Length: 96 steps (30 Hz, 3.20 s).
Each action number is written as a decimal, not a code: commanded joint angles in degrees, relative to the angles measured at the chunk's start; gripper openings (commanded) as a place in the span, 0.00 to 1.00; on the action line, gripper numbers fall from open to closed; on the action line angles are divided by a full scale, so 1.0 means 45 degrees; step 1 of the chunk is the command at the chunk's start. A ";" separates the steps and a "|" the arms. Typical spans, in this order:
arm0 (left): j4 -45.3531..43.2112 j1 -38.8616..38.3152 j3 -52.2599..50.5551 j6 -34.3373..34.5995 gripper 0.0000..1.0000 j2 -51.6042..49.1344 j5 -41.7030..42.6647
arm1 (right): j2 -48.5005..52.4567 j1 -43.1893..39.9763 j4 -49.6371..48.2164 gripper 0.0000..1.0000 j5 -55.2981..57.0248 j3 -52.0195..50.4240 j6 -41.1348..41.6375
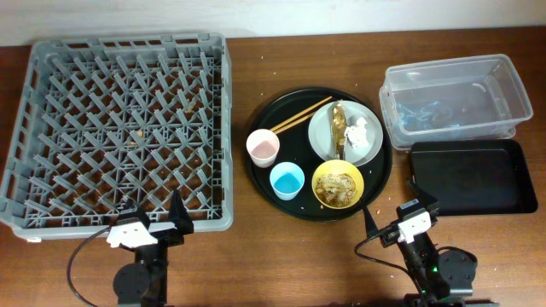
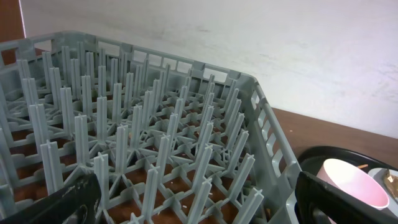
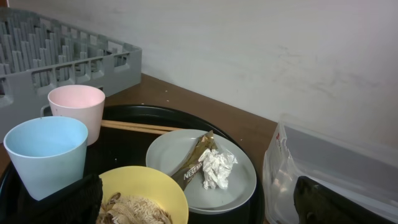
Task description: Sort waste into correct bins and load items into the dishwasher rack
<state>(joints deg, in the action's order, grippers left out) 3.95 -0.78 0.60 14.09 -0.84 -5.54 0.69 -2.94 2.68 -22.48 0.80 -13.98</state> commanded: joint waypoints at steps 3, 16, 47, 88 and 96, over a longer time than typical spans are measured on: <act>0.0053 -0.0015 -0.0015 -0.0204 0.99 0.0097 0.0044 | -0.0073 0.0068 0.0010 0.98 0.0053 -0.0107 -0.0039; 0.0049 -0.0015 -0.0015 -0.0194 0.99 0.0097 0.0879 | -0.0073 0.0068 -0.0029 0.98 0.0049 -0.0107 -0.0039; 0.8772 -0.0015 1.5654 -0.0112 0.99 -1.7301 0.6047 | 2.3217 0.1234 0.6125 0.04 0.2234 1.5402 0.6222; 0.8772 -0.0015 1.5654 -0.0107 0.99 -1.7301 0.6042 | 2.1794 -0.2030 0.5197 0.04 0.6125 1.6742 1.3644; 0.8772 -0.0015 1.5650 -0.0112 0.99 -1.7301 0.6042 | 1.6689 0.0398 1.1021 0.61 0.2234 1.6815 0.8155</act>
<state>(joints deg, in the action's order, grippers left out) 43.57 -0.82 70.22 14.11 -78.70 21.04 79.26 -5.85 48.16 -10.92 76.40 27.16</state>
